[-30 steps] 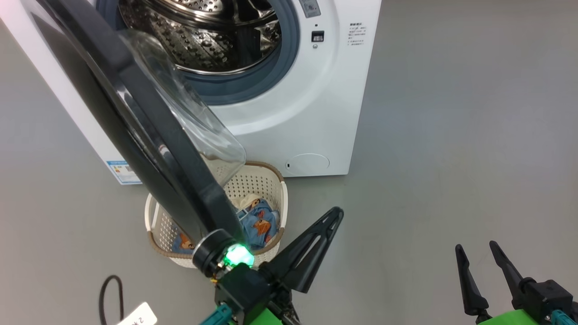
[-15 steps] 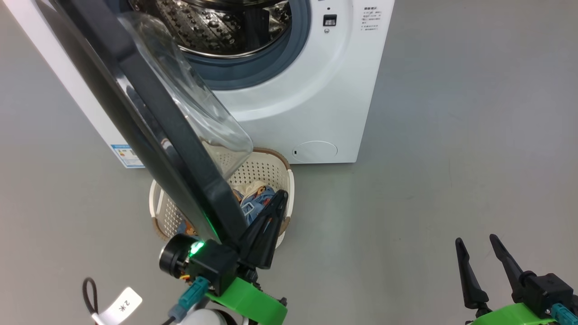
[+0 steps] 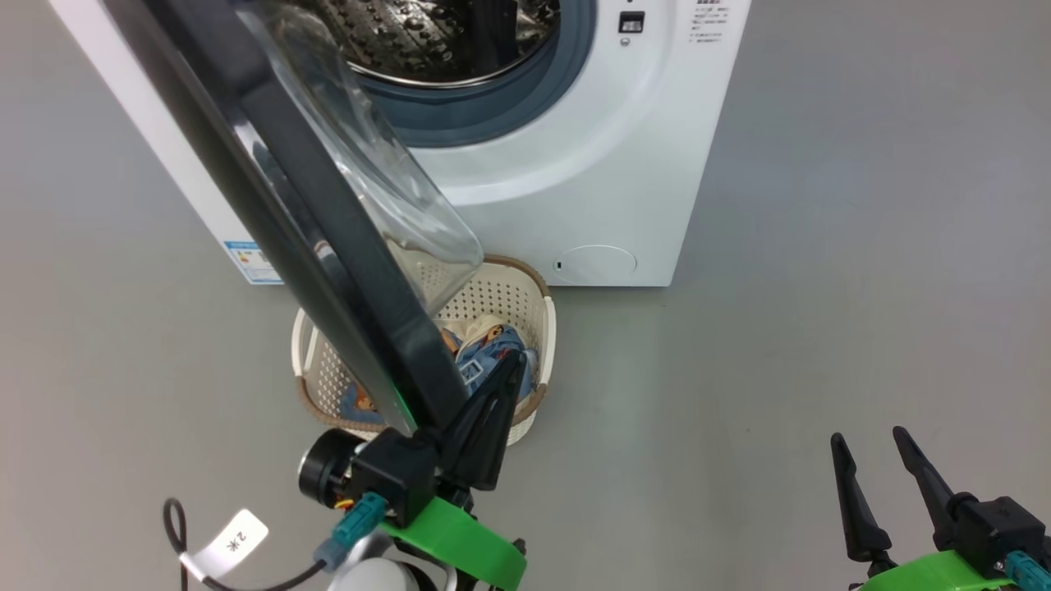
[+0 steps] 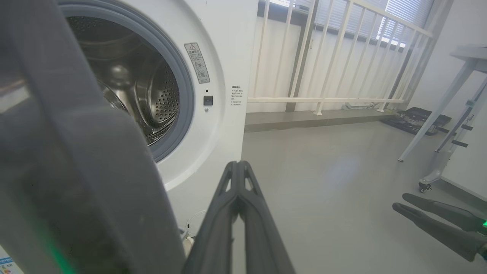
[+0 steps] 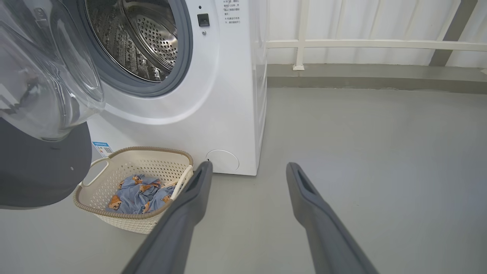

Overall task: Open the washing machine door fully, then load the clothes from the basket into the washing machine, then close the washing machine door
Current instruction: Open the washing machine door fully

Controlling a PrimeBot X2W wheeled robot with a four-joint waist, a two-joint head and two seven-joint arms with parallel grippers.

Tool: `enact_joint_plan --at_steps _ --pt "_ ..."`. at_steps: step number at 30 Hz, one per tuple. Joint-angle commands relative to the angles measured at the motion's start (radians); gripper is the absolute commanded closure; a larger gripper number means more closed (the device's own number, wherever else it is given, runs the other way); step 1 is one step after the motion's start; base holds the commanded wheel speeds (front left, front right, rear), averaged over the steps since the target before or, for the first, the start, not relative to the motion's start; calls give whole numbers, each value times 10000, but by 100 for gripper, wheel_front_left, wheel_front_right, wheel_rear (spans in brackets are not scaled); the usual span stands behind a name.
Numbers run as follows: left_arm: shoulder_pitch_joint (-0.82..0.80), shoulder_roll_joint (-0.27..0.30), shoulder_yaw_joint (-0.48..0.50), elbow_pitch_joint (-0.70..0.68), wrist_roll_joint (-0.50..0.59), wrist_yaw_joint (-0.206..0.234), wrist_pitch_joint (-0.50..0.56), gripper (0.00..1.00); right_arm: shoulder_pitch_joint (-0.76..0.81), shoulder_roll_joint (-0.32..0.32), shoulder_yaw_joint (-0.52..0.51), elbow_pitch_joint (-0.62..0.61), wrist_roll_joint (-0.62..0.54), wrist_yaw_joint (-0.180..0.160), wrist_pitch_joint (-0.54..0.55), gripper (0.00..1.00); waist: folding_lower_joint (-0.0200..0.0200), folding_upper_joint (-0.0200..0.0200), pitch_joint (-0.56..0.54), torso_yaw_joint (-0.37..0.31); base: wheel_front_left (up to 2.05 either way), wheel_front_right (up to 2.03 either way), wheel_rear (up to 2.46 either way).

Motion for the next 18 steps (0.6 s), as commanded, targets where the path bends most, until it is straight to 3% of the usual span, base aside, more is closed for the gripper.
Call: enact_joint_plan --at_steps 1,18 --pt "-371 43 255 -196 -82 114 45 100 -384 -131 249 -191 71 14 -120 0 0 -1 34 105 0 0 0" --pt "-285 64 593 160 -490 1157 278 100 -389 -139 329 -80 215 14 -120 0 0 -1 25 468 0 0 0"
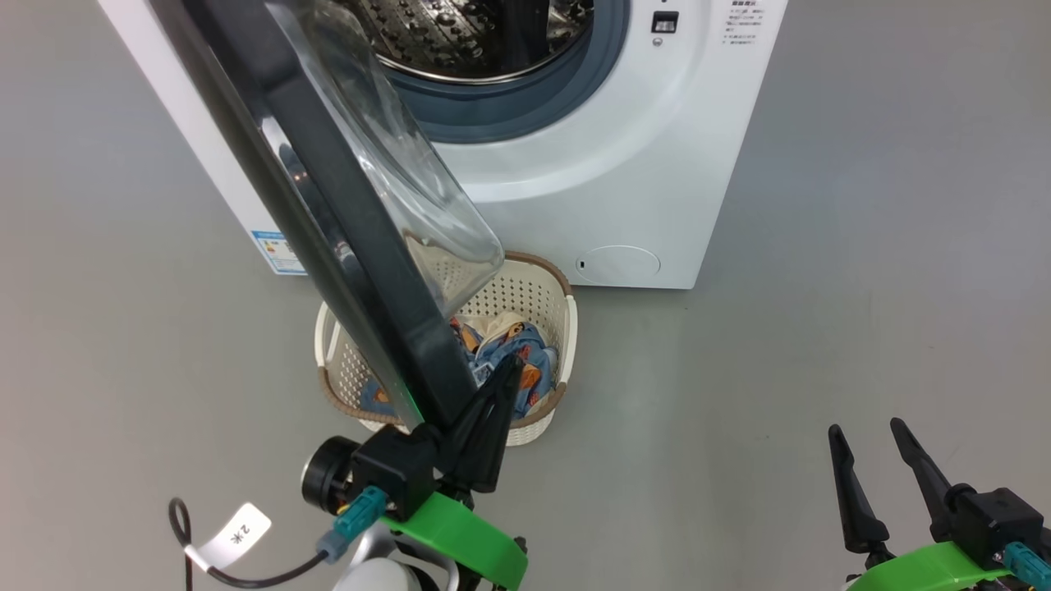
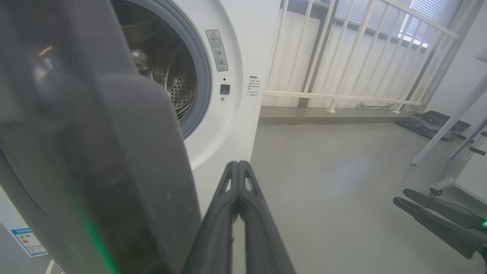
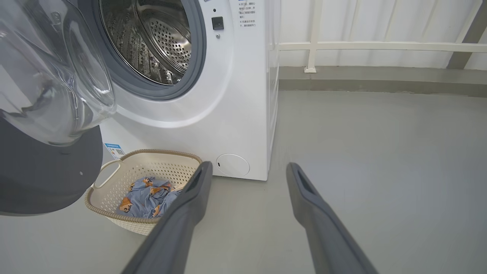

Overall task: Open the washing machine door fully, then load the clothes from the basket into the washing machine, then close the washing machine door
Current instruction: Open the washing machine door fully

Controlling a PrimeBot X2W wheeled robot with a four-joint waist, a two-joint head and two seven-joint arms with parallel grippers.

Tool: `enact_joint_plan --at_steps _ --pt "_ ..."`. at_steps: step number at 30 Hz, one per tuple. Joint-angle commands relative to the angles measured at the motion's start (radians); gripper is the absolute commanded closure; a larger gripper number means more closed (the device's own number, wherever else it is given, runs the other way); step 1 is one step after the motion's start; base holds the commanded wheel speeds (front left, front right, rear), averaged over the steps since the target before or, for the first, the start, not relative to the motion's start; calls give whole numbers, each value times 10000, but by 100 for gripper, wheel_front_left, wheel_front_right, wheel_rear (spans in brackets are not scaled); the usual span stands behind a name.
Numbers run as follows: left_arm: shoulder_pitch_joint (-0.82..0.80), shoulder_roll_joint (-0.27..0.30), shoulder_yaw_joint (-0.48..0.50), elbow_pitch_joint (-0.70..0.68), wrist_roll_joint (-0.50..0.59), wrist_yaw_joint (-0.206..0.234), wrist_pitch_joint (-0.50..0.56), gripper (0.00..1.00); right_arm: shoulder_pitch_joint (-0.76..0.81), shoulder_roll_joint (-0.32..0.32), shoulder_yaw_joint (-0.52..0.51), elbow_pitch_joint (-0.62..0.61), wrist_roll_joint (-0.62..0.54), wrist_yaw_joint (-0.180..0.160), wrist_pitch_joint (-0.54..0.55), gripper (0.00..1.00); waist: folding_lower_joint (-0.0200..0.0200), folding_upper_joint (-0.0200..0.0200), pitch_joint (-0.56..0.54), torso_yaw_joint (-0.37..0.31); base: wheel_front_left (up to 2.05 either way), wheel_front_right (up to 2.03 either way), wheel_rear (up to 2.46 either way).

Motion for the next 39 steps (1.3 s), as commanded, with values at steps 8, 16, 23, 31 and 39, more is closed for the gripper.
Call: enact_joint_plan --at_steps 8,16,23,31,39 --pt "42 404 549 -409 -149 377 205 100 -155 -136 345 -142 191 14 -120 0 0 0 -14 317 0 0 0" --pt "591 720 605 -832 -214 619 443 100 -65 -189 395 -86 205 14 -120 0 0 0 -155 658 0 0 0" --pt "1027 941 695 -1264 -245 863 593 100 30 -226 408 -63 224 14 -120 0 0 0 -219 927 0 0 0" --pt "1603 1213 971 -1680 -400 1204 726 100 93 -229 452 -43 245 14 -120 0 0 0 -276 1263 0 0 0" --pt "1761 1393 1422 -1671 -609 1480 700 100 153 -217 412 -18 288 14 -120 0 0 0 -350 1590 0 0 0"
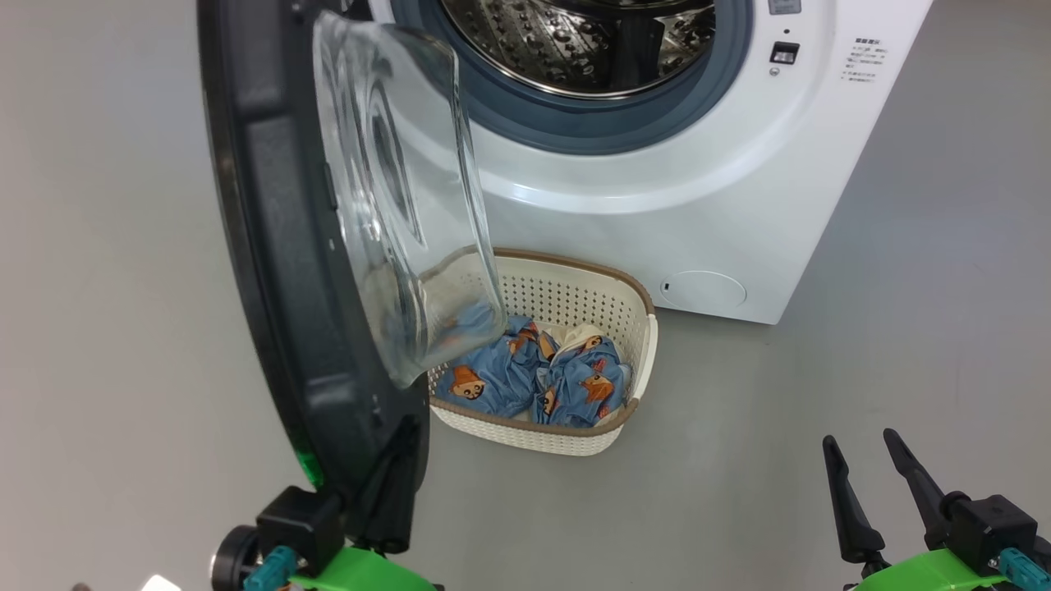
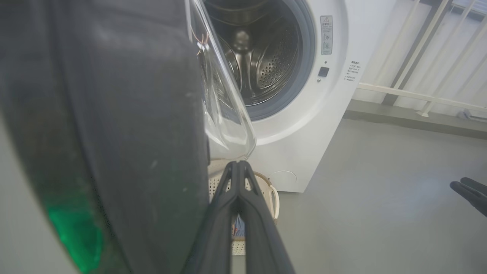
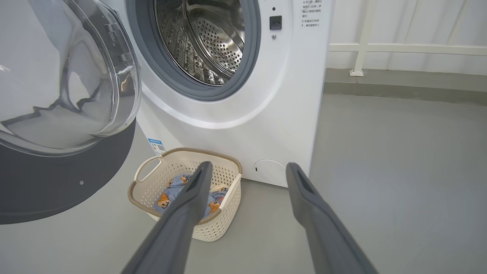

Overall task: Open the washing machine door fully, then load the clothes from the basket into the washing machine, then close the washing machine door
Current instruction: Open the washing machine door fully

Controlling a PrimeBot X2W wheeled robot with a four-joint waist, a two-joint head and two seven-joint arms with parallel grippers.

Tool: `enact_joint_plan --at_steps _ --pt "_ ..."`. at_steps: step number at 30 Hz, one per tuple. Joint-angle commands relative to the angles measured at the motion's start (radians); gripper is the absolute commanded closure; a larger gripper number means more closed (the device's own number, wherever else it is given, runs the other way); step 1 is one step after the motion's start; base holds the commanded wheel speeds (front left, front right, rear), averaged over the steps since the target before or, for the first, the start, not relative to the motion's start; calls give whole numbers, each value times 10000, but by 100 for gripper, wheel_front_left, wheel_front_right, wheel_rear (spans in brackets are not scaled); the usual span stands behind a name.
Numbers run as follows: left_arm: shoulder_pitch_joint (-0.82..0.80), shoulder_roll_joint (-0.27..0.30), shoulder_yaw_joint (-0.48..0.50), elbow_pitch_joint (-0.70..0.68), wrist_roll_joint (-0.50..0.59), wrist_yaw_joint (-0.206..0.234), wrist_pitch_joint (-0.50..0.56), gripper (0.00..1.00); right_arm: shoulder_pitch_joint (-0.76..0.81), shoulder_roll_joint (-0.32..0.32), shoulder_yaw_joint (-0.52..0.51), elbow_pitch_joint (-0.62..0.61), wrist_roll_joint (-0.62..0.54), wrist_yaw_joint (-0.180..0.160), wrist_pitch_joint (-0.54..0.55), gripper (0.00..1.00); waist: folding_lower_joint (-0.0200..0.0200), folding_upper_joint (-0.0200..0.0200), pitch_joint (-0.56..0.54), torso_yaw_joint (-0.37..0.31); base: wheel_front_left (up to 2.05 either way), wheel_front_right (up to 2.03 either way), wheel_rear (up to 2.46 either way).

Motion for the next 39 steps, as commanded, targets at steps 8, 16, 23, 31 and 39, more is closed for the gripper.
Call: enact_joint_plan --at_steps 8,16,23,31,39 --pt "1 524 1131 19 -301 454 -150 100 95 -145 199 -213 37 14 -120 0 0 0 -27 347 0 0 0" --pt "38 873 2008 278 -616 763 -335 100 76 -247 223 -262 16 14 -120 0 0 0 102 702 0 0 0" --pt "-332 1263 2771 974 -1021 694 -469 100 -69 -396 377 -276 20 14 -120 0 0 0 361 733 0 0 0" --pt "-1110 1506 3487 1808 -1327 666 -720 100 -326 -727 545 -361 33 14 -120 0 0 0 857 558 0 0 0" --pt "-2126 1803 4560 3256 -1818 548 -1007 100 -533 -958 482 -567 79 14 6 0 0 0 1401 394 0 0 0"
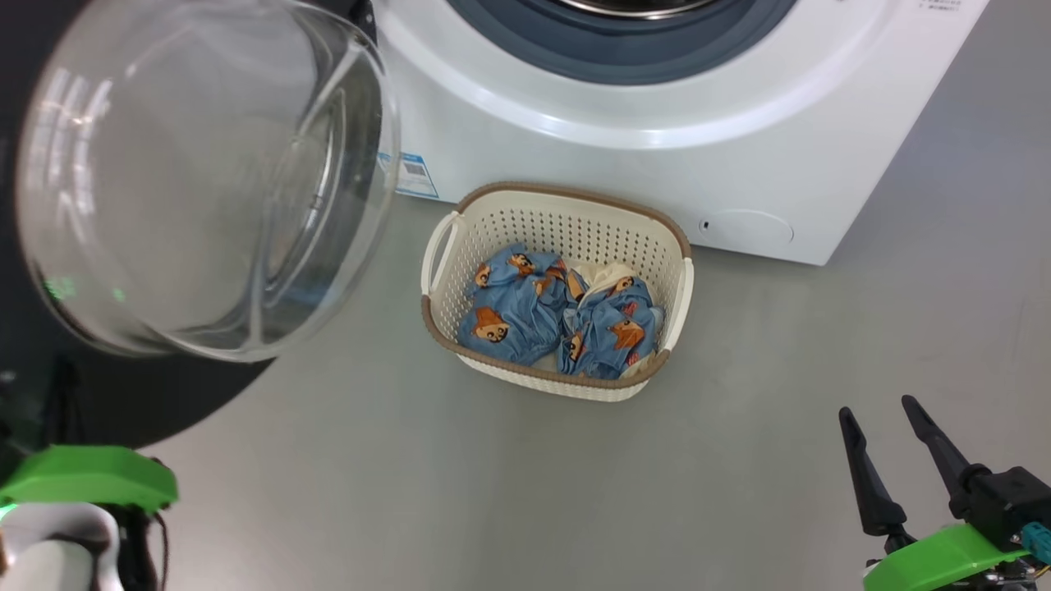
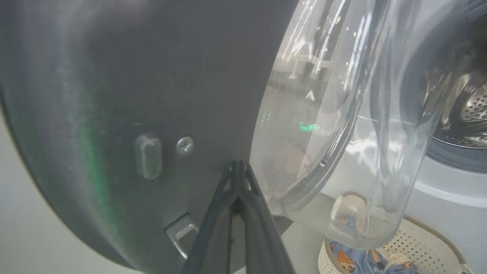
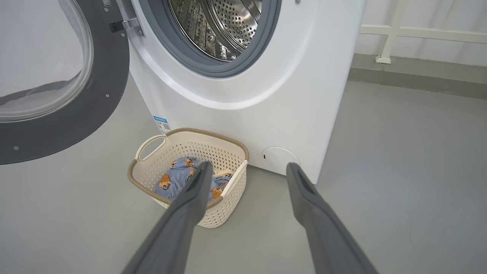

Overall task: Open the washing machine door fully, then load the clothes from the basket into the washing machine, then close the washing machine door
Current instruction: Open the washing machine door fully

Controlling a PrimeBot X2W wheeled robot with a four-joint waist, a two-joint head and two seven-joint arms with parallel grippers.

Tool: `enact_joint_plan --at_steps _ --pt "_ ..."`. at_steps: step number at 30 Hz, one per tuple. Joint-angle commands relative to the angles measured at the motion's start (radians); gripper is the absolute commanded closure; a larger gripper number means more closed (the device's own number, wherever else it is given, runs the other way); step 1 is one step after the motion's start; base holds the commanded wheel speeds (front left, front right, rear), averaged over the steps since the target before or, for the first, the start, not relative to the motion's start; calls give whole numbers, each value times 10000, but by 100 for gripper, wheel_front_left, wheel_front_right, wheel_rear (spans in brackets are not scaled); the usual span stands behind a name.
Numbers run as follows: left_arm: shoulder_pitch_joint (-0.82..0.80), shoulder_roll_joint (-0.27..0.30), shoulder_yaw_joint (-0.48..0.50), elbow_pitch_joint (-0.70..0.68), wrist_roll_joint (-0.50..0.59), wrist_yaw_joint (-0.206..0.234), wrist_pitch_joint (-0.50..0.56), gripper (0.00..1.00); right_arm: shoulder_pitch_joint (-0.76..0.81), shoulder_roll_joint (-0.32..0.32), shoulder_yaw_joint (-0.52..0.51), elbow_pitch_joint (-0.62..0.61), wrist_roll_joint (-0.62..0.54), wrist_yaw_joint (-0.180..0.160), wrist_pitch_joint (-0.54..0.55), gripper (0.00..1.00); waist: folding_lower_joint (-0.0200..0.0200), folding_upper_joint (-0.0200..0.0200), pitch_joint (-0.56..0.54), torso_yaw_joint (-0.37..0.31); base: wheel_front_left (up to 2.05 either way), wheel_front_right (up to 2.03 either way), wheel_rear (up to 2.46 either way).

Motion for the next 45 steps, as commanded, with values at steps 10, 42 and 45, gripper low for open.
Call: enact_joint_plan --at_steps 10,42,45 --pt "-1474 866 1895 1159 -115 -318 -263 100 -360 -472 186 -758 -24 14 344 0 0 0 687 -57 0 0 0" --pt "-335 -615 2848 -950 2645 -2015 -269 100 -179 -9 351 -435 241 14 111 0 0 0 -651 -848 0 0 0" --pt "-64 -780 2462 -1623 2926 -2072 -268 100 -155 140 457 -359 225 14 39 0 0 0 -879 -1139 0 0 0"
